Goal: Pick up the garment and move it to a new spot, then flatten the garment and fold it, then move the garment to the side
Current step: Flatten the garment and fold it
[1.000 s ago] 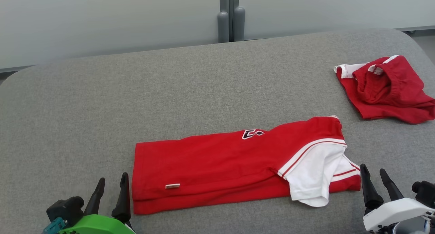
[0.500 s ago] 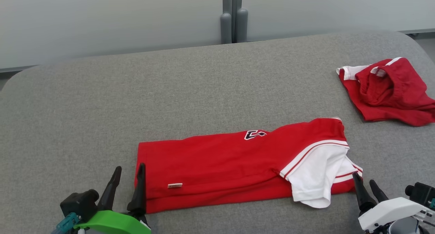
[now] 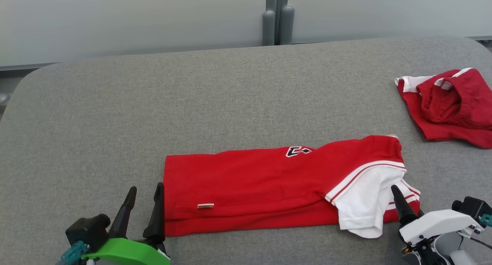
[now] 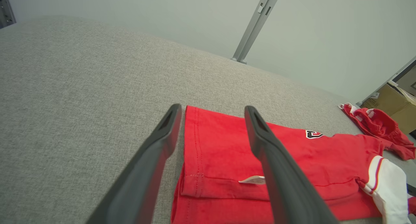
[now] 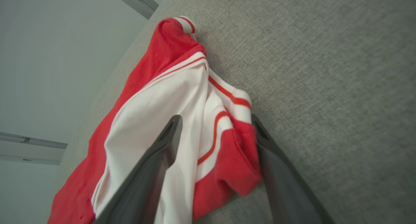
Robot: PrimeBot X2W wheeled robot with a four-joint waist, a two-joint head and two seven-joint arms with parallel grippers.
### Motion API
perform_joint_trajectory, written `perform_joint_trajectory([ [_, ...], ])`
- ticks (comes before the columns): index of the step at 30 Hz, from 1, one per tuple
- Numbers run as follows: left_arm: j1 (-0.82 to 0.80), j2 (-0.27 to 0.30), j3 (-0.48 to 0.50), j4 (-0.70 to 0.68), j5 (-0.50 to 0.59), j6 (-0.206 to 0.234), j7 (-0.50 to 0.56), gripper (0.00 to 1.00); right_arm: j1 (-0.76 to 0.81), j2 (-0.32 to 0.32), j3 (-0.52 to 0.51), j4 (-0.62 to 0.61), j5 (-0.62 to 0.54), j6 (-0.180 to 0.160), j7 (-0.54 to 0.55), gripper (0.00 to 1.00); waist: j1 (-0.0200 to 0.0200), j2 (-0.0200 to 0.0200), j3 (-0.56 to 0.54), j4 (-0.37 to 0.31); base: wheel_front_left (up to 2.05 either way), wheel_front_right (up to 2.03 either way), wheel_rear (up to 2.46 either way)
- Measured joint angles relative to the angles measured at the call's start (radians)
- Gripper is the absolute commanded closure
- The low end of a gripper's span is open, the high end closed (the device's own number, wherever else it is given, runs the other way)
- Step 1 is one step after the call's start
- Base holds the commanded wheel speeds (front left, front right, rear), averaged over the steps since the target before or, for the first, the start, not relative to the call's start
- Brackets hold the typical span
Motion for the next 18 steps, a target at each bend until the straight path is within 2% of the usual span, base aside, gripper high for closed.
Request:
perform_joint_trajectory([
  [8, 0.002, -0.002, 0.001, -0.021, 0.005, 0.007, 0.009, 0.0, -0.063, -0.009, 0.012, 0.042, -0.007, 0.0, 0.02, 0.0, 0.0, 0.0, 0.01, 0.006, 0.0, 0.0, 0.0],
  [9, 0.002, -0.002, 0.002, -0.022, 0.005, 0.008, 0.009, 0.0, -0.069, -0.012, 0.013, 0.05, -0.013, 0.0, 0.022, 0.27, 0.0, 0.0, 0.011, 0.007, 0.0, 0.0, 0.0],
  [10, 0.002, -0.002, 0.003, -0.025, 0.007, 0.008, 0.01, 0.0, -0.076, -0.014, 0.013, 0.058, -0.016, -0.001, 0.024, 0.6, 0.0, 0.0, 0.013, 0.009, 0.0, 0.0, 0.0],
  [13, 0.002, -0.003, 0.008, -0.033, 0.01, 0.008, 0.014, 0.0, -0.092, -0.019, 0.017, 0.078, -0.026, -0.002, 0.023, 1.0, 0.0, 0.0, 0.016, 0.013, 0.0, 0.0, 0.0],
  [18, 0.003, -0.003, 0.018, -0.044, 0.014, 0.009, 0.018, 0.0, -0.116, -0.026, 0.022, 0.088, -0.041, -0.001, 0.006, 1.0, 0.0, 0.0, 0.021, 0.021, 0.0, 0.0, 0.0],
])
